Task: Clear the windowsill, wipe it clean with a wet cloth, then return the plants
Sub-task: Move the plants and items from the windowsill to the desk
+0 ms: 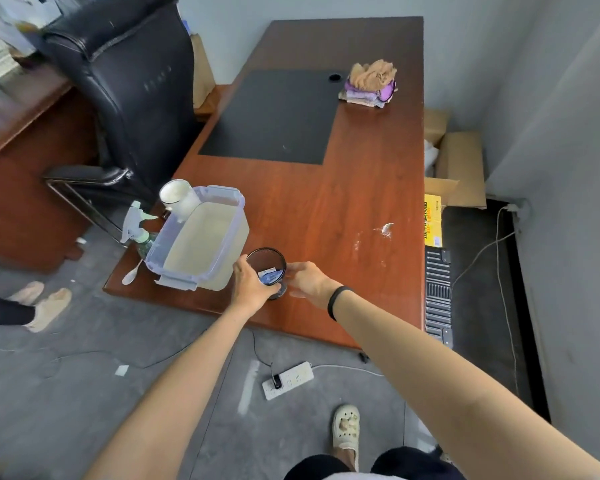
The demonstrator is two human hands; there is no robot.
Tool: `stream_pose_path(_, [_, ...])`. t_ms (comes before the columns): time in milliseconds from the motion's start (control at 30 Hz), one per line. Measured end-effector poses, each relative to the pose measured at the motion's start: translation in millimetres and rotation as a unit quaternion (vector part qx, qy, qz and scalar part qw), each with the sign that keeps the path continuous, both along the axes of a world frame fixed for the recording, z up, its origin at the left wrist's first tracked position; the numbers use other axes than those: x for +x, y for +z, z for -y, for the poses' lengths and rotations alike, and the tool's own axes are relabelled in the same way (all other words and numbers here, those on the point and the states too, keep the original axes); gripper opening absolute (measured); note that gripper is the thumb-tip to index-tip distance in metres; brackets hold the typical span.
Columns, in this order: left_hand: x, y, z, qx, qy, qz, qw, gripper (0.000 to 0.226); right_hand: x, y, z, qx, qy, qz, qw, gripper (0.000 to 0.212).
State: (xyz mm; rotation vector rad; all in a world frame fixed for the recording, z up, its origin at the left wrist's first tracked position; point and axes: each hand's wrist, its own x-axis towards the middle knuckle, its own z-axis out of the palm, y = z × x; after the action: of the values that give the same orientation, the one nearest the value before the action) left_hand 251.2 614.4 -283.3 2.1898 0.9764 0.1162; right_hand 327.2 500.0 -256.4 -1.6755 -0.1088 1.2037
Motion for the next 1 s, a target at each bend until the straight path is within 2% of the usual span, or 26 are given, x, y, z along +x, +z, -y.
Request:
stream_pose_path(133, [3.4, -5.5, -13.5, -0.005, 0.007, -0.011, 1.000, 0.099, -7.5, -10.6, -15.2, 0.011, -0.015, -0.015, 1.000, 0.041])
stream_pose_path(400, [3.9, -7.6, -21.8, -0.019, 0.006, -0.024, 1.000, 0.102, -7.5, -17.6, -25.0, 0.017, 0.009, -0.038, 0.999, 0.058])
stream_pose_path(633, [6.4, -7.6, -17.5, -0.013, 0.004, -0.065, 0.998, 0.104, -2.3, -13.8, -16.8, 0.017, 0.029, -0.029, 0.999, 0.054])
stream_pose_path(700, [5.7, -4.4, -12.8, 0.040, 0.004, -0.097, 0.995, 0.105, -0.5, -13.2, -13.8, 0.003, 0.041, 0.002, 0.999, 0.051])
stream_pose_path(800, [6.6, 5.0, -0.7, 0.207, -0.051, -0.143, 0.967, 0.105, 6.2, -16.2, -7.4, -0.023, 0.057, 0.078, 0.995, 0.049])
stream_pose_path(1000, [40.2, 32.7, 41.0, 0.257, -0.158, -0.149, 0.942, 0.098, 42.2, -4.9, 36.5, -0.030, 0.020, 0.144, 0.989, 0.053])
